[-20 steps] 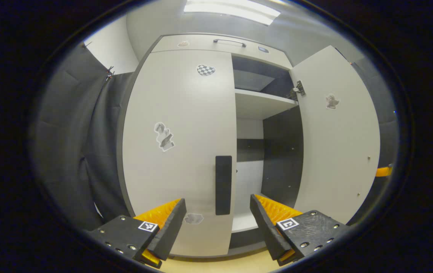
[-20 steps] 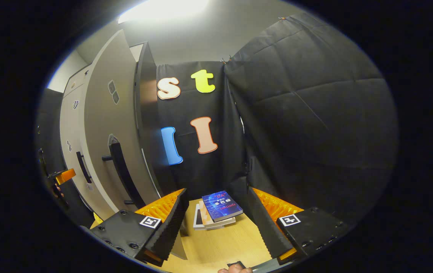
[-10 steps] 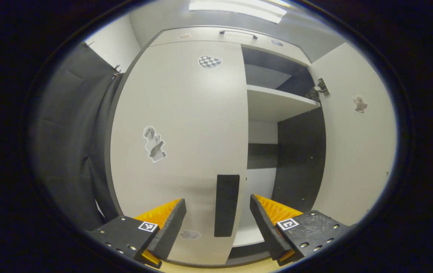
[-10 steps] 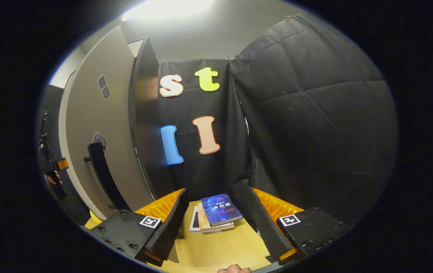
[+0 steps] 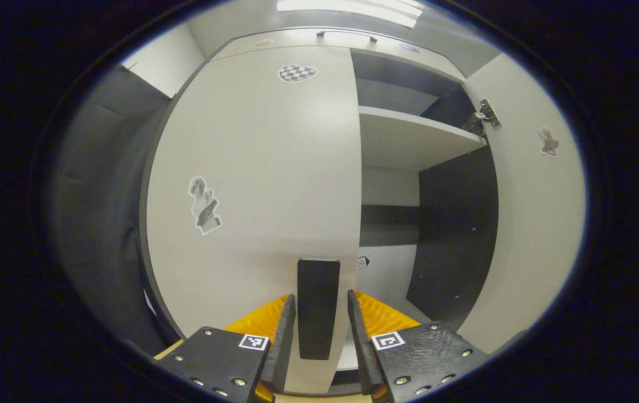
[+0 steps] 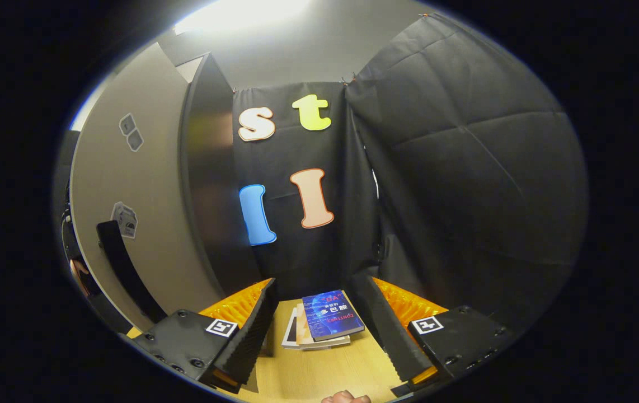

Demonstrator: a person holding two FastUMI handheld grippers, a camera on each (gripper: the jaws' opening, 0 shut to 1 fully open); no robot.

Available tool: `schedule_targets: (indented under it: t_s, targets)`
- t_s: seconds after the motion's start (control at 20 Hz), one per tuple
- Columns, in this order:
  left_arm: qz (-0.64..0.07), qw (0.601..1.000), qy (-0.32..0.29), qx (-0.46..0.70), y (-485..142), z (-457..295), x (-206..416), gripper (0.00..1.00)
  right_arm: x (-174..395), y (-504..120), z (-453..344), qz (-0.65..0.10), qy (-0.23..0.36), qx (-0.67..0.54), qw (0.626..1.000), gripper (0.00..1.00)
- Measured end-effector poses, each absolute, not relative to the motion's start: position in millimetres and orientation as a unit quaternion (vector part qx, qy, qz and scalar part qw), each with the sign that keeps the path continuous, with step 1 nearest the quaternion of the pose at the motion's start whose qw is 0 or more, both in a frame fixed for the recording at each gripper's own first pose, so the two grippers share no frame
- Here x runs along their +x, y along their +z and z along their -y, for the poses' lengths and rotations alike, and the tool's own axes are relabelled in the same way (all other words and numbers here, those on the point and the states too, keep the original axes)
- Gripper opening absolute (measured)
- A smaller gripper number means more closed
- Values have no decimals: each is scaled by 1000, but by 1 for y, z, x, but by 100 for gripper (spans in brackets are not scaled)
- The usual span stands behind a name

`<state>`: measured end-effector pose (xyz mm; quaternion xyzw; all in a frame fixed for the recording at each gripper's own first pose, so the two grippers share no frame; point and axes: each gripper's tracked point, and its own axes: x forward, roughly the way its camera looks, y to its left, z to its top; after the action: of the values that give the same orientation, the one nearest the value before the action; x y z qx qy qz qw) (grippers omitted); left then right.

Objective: Open the right door of the double-door shoe cabinet with the right hand, and open the left door with the left hand.

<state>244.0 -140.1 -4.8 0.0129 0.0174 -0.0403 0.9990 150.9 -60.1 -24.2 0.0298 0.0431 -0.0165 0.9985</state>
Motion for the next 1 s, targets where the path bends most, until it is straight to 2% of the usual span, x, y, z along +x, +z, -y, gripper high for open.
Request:
schedule_targets:
  t_s: [0.1,0.15,0.45,0.5,0.55,0.6,1.0]
  targets:
    - [-17,1000,-22,13,-6,132,246,49,156,-26,60,-47,-9,23,999,97]
    - [-15,1000,-18,10,-4,133,245,29,156,-28,58,-49,-4,18,999,97]
    - [-14,999,-12,28,-6,133,244,23,168,-30,52,-50,10,18,999,97]
    - [-12,999,-13,30,-9,133,246,17,169,-30,49,-50,12,24,998,97]
    - [-7,999,-15,29,-7,133,242,11,170,-31,47,-51,14,29,998,91]
    - [-8,999,-22,24,-9,134,245,5,170,-32,43,-54,17,32,998,91]
    - [-9,999,-48,-1,-8,130,233,5,139,-24,35,-47,-13,12,999,91]
